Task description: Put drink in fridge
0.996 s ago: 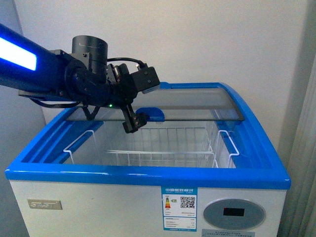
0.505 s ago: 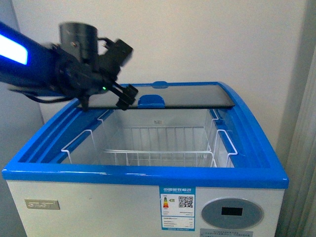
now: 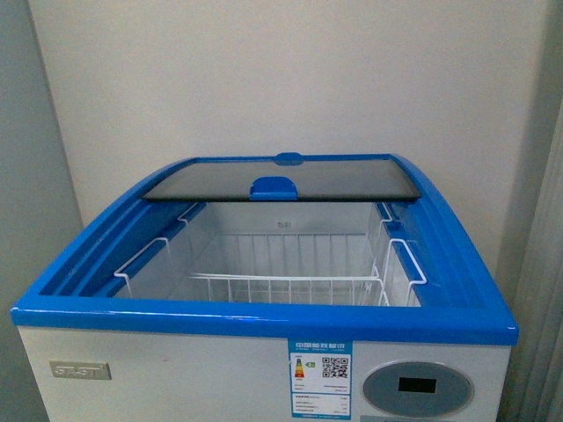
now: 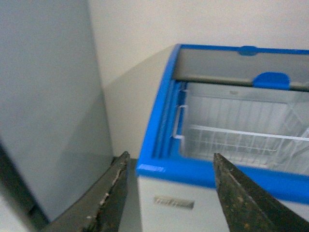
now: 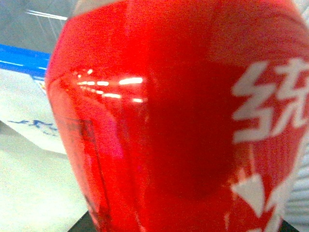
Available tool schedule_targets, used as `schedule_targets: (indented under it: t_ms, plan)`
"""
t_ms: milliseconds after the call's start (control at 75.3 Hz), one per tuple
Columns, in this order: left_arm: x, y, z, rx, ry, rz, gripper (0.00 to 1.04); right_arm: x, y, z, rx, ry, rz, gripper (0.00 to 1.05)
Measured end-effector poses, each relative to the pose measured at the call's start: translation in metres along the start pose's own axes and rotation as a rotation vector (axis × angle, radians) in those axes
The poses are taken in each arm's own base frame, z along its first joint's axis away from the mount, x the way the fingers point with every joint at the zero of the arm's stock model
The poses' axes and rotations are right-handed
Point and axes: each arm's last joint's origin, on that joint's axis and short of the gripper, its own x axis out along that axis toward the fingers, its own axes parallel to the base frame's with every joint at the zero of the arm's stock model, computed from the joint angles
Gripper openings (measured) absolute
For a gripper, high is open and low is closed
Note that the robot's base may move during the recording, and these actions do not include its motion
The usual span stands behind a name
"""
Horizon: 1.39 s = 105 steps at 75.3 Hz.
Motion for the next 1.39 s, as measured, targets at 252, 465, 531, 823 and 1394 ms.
schedule_targets:
  t_ms: [252, 465, 531, 823, 1394]
  plan:
    - [-0.02, 0.0, -0.018, -0.002, -0.009, -0.012, 0.02, 0.089, 0.034, 0.067, -0.499, -0.022, 0.262, 0.35]
    - [-0.031, 0.0, -0.028, -0.005, -0.008, -0.012, 0.03, 0.192, 0.068, 0.107, -0.899, 0.019, 0.324, 0.35]
    - [-0.035, 0.0, -0.031, -0.004, -0.008, -0.012, 0.03, 0.223, 0.078, 0.11, -0.974, 0.048, 0.356, 0.35]
    - [-0.046, 0.0, -0.038, -0.004, -0.009, -0.012, 0.03, 0.296, 0.121, 0.092, -1.073, 0.056, 0.499, 0.35]
    - [-0.06, 0.0, -0.046, -0.006, -0.025, -0.011, 0.03, 0.4, 0.147, 0.066, -1.046, 0.121, 0.508, 0.35]
